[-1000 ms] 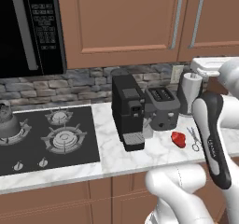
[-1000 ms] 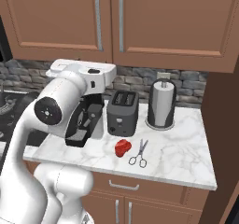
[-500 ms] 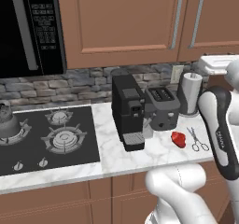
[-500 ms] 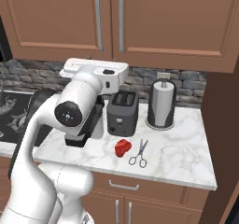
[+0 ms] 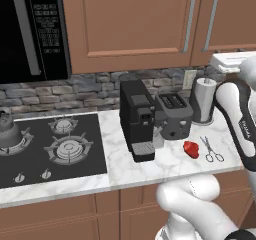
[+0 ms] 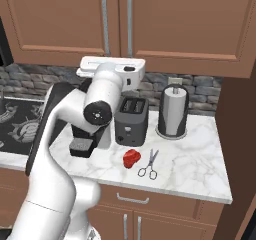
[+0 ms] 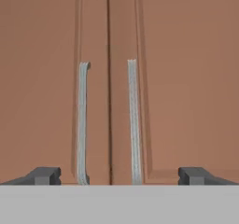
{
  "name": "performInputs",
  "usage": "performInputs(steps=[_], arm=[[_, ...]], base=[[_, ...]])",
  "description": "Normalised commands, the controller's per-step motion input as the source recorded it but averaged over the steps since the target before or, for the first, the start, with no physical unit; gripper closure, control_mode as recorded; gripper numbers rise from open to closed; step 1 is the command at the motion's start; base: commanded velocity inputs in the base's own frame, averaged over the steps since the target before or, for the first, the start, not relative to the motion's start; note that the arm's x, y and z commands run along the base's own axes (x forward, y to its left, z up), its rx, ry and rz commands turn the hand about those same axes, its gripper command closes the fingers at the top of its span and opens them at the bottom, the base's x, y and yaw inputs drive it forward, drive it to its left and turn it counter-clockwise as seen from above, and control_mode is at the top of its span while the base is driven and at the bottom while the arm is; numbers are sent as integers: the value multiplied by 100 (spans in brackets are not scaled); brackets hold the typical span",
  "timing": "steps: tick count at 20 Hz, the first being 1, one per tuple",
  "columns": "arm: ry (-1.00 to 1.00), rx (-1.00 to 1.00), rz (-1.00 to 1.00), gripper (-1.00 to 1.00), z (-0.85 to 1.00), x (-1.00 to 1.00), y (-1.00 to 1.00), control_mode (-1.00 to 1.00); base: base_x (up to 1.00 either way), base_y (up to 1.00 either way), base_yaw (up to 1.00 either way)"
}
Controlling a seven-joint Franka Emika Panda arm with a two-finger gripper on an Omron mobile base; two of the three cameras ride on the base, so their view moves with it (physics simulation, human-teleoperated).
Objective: Pick the pan from the cabinet and place it on the stove. Then turn on the stove burner for the pan.
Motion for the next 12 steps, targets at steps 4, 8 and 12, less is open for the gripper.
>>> performInputs(steps=[4,8,12], arm=[[0,-1,0,-100,0,62,0,-100],[0,0,-1,-100,0,61,0,-100],[0,-2,-3,-100,0,57,0,-100]], base=[[0,0,0],[0,0,0],[0,0,0]])
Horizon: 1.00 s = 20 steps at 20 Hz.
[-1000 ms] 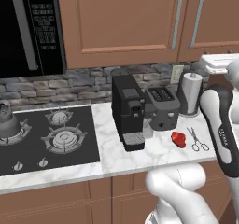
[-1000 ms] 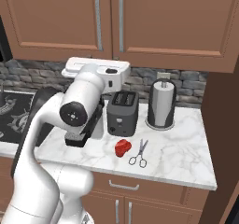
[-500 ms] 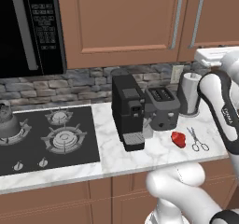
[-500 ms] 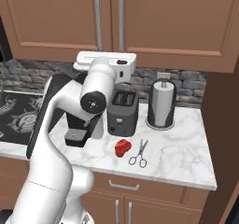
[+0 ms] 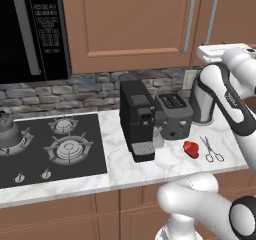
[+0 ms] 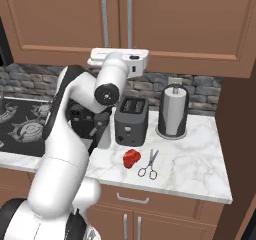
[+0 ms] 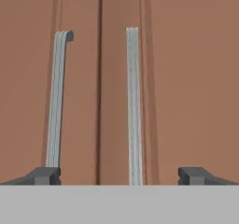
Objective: Pick the pan from the cabinet and place it on the stove. Then turn on the stove burner for the pan.
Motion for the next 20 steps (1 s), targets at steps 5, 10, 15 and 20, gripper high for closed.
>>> performInputs(steps=[5,10,15,20], arm=[[0,-2,-1,-100,2,43,-3,-100],[0,-4,0,-100,13,32,-8,-100],[0,-2,0,-100,18,12,-15,-100],[0,0,0,-100,10,13,-6,-100]], base=[[0,0,0],[0,0,0],[0,0,0],[0,0,0]])
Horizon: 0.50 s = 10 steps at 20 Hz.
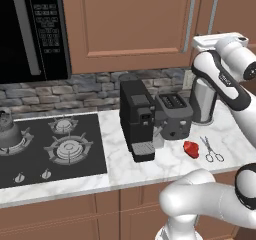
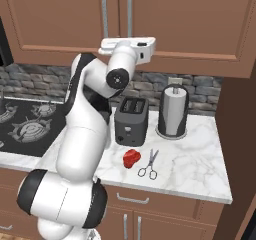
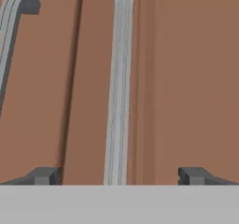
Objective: Pick the pan from the cabinet and place it on the stove. Then turn on the stove burner for the pan.
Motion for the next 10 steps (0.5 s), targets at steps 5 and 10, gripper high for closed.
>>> performInputs(steps=[5,10], arm=[[0,0,0,-100,0,23,0,-100],[1,0,0,-100,0,26,0,-100]], base=[[0,0,0],[0,0,0]])
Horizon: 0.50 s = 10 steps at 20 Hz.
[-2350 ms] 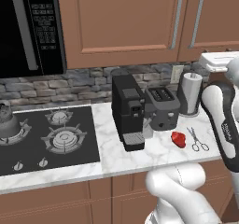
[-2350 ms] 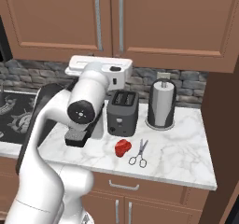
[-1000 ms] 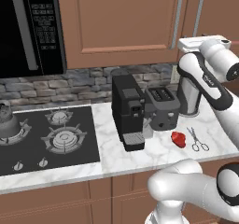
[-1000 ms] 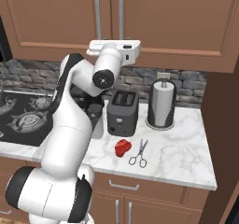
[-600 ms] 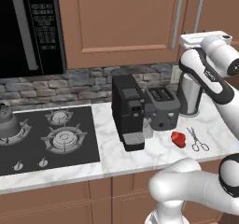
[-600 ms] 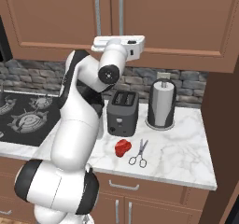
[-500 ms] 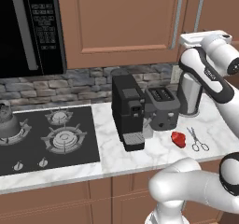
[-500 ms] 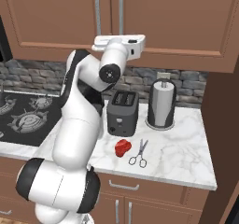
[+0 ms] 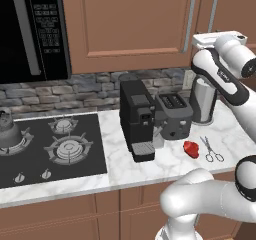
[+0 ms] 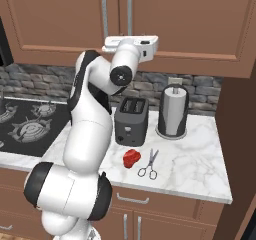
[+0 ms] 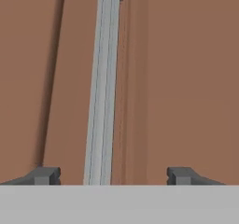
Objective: Pick the pan from the cabinet and place it on the stove. Then turn on the stove burner for the pan.
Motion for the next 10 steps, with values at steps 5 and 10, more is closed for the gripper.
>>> performInputs(steps=[5,10], arm=[[2,0,0,100,0,28,2,-100],[1,-2,0,100,-4,20,18,-100]], base=[[0,0,0],[0,0,0]])
